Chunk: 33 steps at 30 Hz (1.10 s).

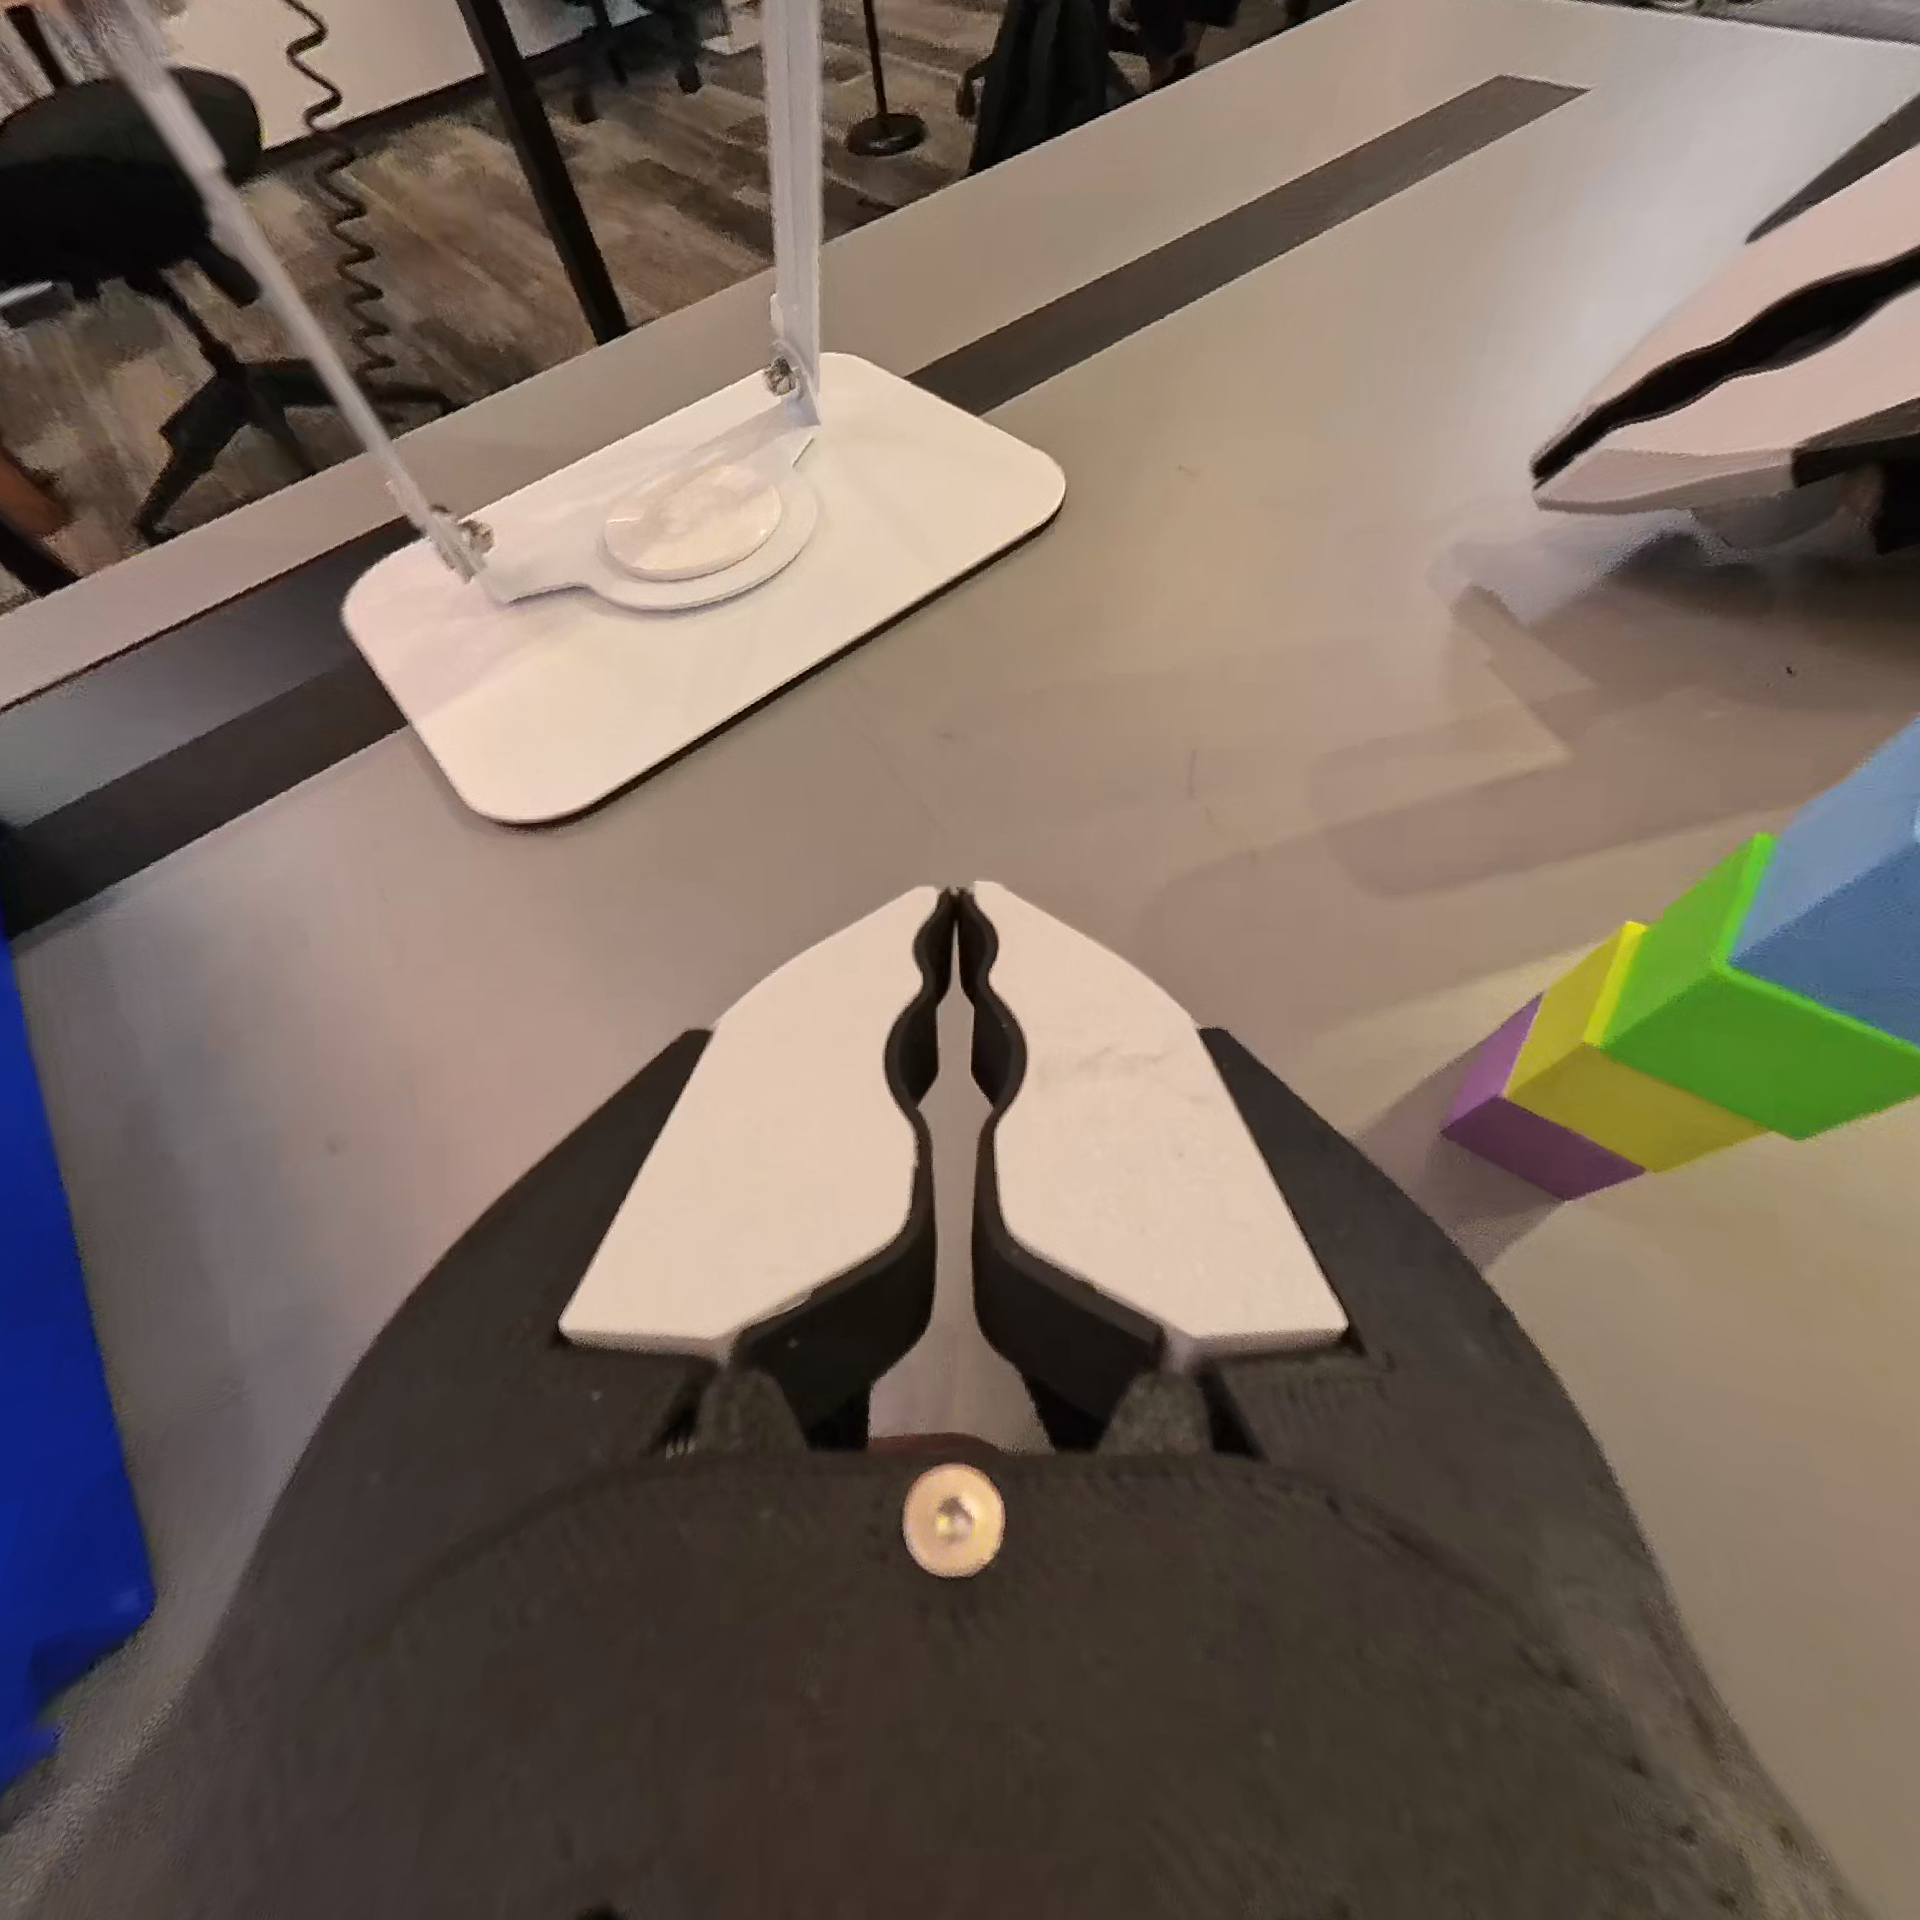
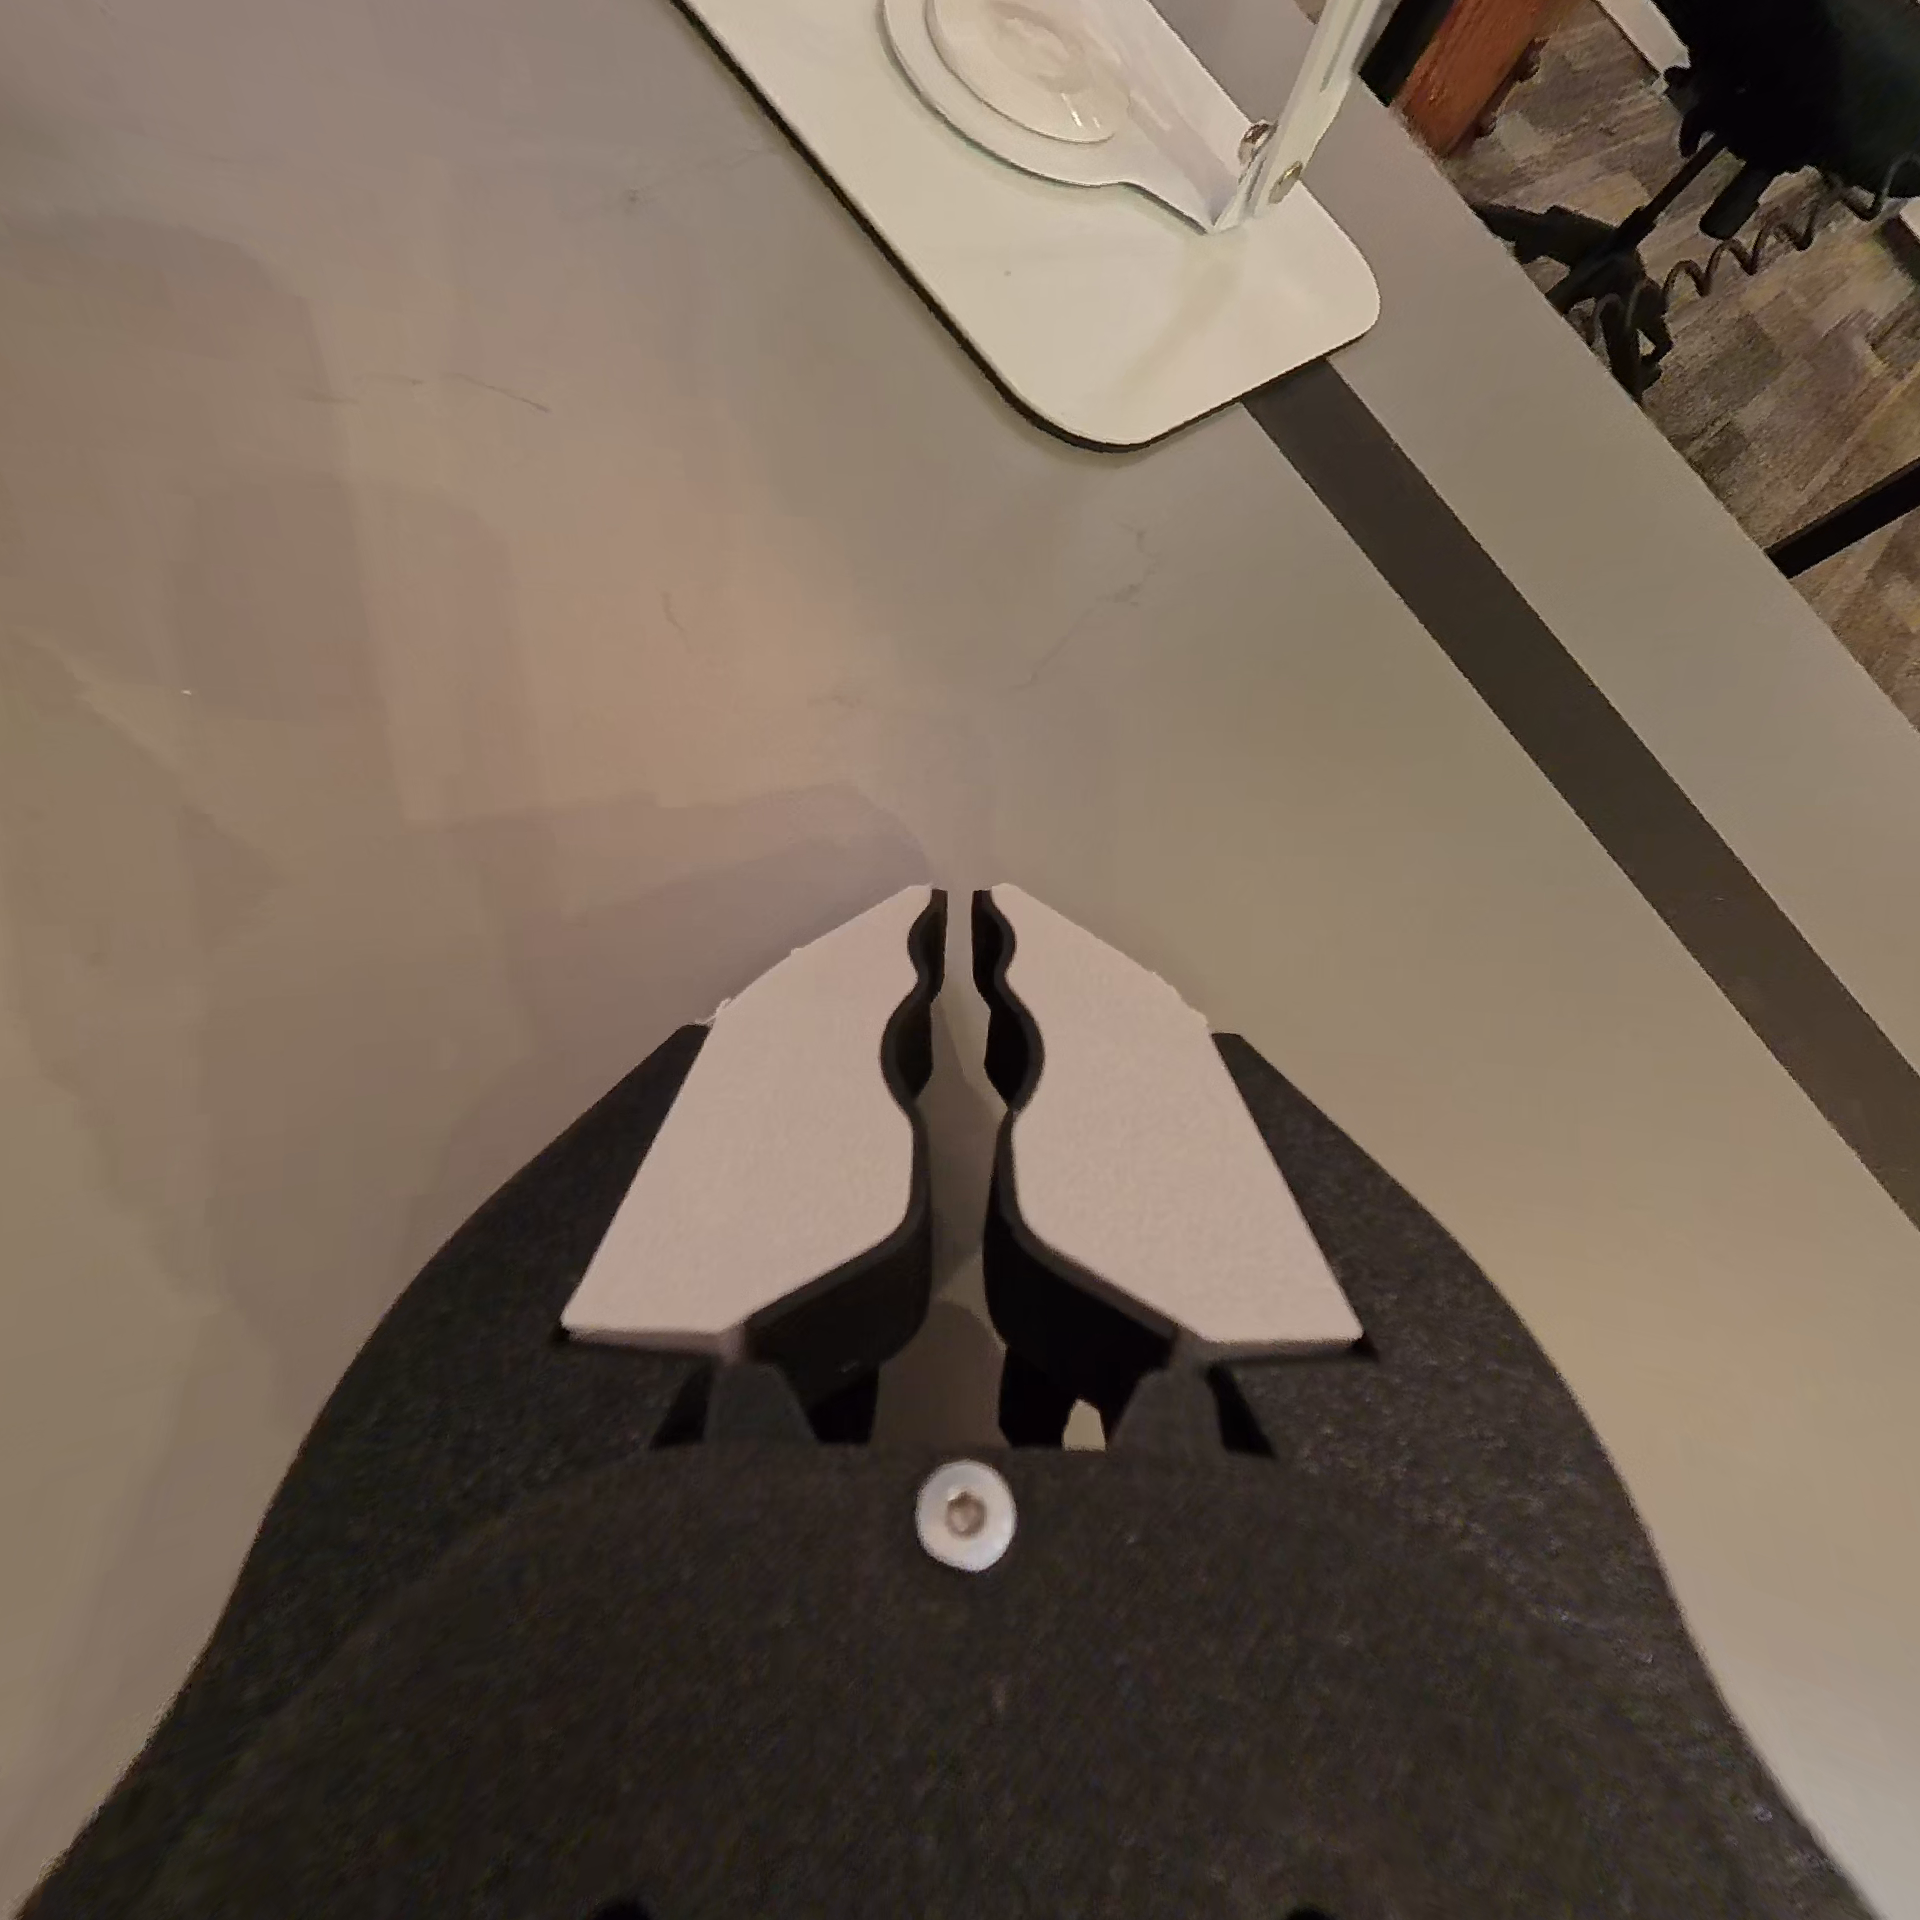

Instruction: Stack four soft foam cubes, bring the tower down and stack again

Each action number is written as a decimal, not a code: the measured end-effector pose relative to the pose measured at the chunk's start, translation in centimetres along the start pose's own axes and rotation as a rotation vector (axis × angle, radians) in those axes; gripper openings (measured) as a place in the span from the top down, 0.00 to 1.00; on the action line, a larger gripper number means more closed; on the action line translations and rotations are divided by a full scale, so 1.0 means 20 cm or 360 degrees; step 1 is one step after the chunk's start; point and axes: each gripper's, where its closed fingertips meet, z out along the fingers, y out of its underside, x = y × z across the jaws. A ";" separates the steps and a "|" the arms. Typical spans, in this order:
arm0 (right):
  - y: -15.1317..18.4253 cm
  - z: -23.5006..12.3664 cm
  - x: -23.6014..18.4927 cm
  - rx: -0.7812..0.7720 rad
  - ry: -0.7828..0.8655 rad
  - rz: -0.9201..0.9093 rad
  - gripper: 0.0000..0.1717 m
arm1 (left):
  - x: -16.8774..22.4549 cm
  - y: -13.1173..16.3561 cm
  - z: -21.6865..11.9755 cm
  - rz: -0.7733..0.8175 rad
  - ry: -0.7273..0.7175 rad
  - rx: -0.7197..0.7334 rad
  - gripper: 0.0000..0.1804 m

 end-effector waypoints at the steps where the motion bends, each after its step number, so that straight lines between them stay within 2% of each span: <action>1: 0.00 -0.01 0.01 0.0019 0.0001 0.0015 0.97 | -0.01 0.01 -0.03 -0.0029 -0.0025 0.0003 1.00; 5: 0.00 -0.05 0.03 0.0070 -0.0011 0.0048 0.97 | -0.06 0.09 -0.15 -0.0170 -0.0152 -0.0032 1.00; 8: 0.04 -0.08 0.05 0.0062 -0.0018 0.0025 0.98 | -0.14 0.20 -0.26 -0.0200 -0.0333 -0.0191 1.00; 11: 0.07 -0.10 0.06 0.0066 -0.0032 0.0019 0.98 | -0.14 0.27 -0.39 -0.0393 -0.0336 -0.0224 1.00; 15: 0.10 -0.12 0.11 0.0064 -0.0029 0.0044 0.98 | -0.07 0.34 -0.47 -0.0487 -0.0346 -0.0308 1.00; 18: 0.11 -0.12 0.12 0.0064 -0.0026 0.0062 0.98 | 0.03 0.33 -0.42 -0.0454 -0.0321 -0.0365 1.00; 20: 0.11 -0.12 0.12 0.0058 -0.0018 0.0043 0.98 | 0.16 0.29 -0.30 -0.0477 -0.0206 -0.0405 1.00; 24: 0.12 -0.13 0.14 0.0064 -0.0002 0.0056 0.98 | 0.51 0.10 0.01 -0.0389 0.0095 -0.0417 1.00; 26: 0.14 -0.14 0.17 0.0065 0.0021 0.0074 0.98 | 0.65 -0.02 0.09 -0.0386 0.0264 -0.0342 1.00; 29: 0.17 -0.17 0.26 0.0075 0.0068 0.0144 0.98 | 0.65 -0.05 0.10 -0.0422 0.0292 -0.0336 1.00; 33: 0.22 -0.20 0.35 0.0089 0.0098 0.0245 0.98 | 0.43 0.11 0.01 -0.0468 0.0137 -0.0354 1.00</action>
